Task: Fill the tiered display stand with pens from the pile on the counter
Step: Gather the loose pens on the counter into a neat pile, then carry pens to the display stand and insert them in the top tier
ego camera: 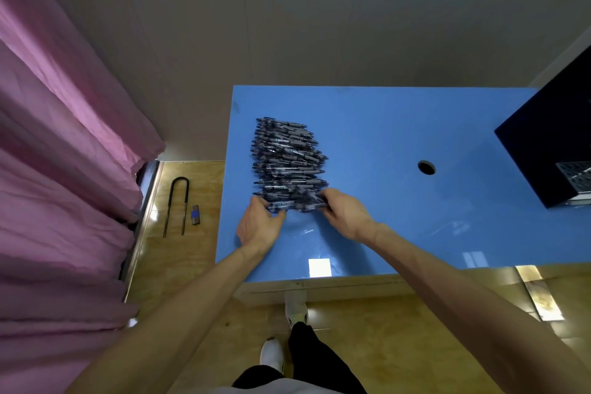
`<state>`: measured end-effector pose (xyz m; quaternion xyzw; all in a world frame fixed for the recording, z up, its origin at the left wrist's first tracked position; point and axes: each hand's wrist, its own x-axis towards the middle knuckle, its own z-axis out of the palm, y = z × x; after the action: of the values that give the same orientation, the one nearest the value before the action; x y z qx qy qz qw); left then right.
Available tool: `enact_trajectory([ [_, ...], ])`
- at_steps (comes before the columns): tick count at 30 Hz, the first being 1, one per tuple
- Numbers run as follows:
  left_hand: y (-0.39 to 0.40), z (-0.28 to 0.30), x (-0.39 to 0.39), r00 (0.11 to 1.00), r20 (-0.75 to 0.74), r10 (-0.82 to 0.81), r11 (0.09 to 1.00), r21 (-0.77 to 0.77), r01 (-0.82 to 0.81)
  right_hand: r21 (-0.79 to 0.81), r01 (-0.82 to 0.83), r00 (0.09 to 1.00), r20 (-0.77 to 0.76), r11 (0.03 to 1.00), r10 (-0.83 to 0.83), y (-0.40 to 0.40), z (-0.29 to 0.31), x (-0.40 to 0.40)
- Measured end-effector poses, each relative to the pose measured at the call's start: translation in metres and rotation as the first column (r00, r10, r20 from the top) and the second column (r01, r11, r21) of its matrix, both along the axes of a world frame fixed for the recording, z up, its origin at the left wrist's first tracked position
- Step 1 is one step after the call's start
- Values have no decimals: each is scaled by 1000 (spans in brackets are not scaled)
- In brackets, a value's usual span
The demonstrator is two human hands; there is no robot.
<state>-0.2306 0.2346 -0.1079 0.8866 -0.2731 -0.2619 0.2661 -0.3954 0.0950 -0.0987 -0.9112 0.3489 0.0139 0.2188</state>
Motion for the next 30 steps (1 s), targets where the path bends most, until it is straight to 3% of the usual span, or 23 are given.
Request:
enact_trajectory([
  [3,-10,0,-6,974,-130,183,983,38,-179,-49,-23,999,31,999,24,1,3,7],
  [6,-15,-10,-4,871,-342,354,923,-20,-383,-73,-81,996,-29,994,79,2,3,21],
  [13,-14,-11,-12,629,-629,456,761,-91,-643,-84,-142,987,-88,986,135,-6,-4,18],
  [17,-24,-13,-10,605,-619,501,729,-75,-680,-57,-220,972,-100,974,214,-20,-4,13],
  [22,-41,-15,-11,614,-505,606,708,-9,-706,-7,-304,951,-64,953,303,-34,-8,5],
  [30,-54,-4,-18,569,-431,701,642,34,-766,370,-260,965,75,892,250,-57,-6,0],
])
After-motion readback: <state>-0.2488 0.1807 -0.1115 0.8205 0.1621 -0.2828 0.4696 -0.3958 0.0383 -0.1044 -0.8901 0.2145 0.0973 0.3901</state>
